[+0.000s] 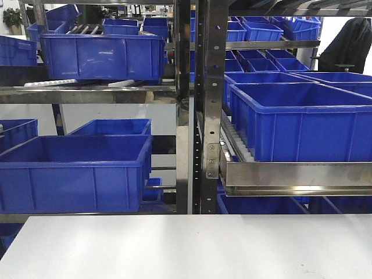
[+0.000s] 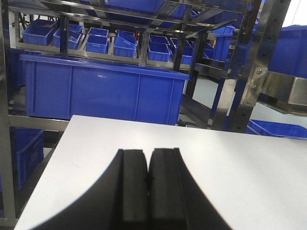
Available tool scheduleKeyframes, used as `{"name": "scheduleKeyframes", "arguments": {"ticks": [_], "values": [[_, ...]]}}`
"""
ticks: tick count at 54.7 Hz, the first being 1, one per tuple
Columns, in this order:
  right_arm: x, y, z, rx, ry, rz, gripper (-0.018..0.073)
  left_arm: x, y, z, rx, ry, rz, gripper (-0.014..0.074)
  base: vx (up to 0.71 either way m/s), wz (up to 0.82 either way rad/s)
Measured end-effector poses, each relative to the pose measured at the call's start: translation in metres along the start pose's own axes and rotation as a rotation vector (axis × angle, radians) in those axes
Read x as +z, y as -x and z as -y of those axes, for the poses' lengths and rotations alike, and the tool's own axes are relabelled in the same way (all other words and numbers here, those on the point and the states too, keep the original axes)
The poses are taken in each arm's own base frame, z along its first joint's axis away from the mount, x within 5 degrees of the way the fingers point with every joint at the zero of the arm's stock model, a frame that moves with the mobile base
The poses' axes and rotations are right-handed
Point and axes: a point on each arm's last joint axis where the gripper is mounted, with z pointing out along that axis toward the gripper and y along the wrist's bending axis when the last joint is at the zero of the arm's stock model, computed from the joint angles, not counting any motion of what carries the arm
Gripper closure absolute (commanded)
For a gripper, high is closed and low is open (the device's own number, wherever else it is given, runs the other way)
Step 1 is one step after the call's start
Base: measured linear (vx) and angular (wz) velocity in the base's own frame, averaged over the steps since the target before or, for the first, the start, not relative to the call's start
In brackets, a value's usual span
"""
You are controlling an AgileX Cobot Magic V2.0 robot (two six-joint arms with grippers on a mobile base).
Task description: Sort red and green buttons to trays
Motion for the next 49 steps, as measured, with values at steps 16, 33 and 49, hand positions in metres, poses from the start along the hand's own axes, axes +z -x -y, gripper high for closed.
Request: {"name": "scheduleKeyframes", "arguments": {"ticks": [16, 33, 49], "values": [[-0.001, 0.014, 0.0, 0.017, 0.004, 0.159, 0.0568, -0.001, 0.013, 0.002, -0.03, -0.02, 0.143, 0.0538, 0.0, 0.0], [0.009, 0.062, 0.003, 0.05, -0.009, -0.075, 0.0566, -0.007, 0.063, 0.011, 0.055, -0.028, 0.228, 0.0491, 0.0, 0.0], [0.043, 0.054, 0.003, 0.032, -0.011, -0.318, 0.0549, 0.028, 0.056, 0.008, 0.224, 0.023, -0.078, 0.0303, 0.0, 0.0]]}}
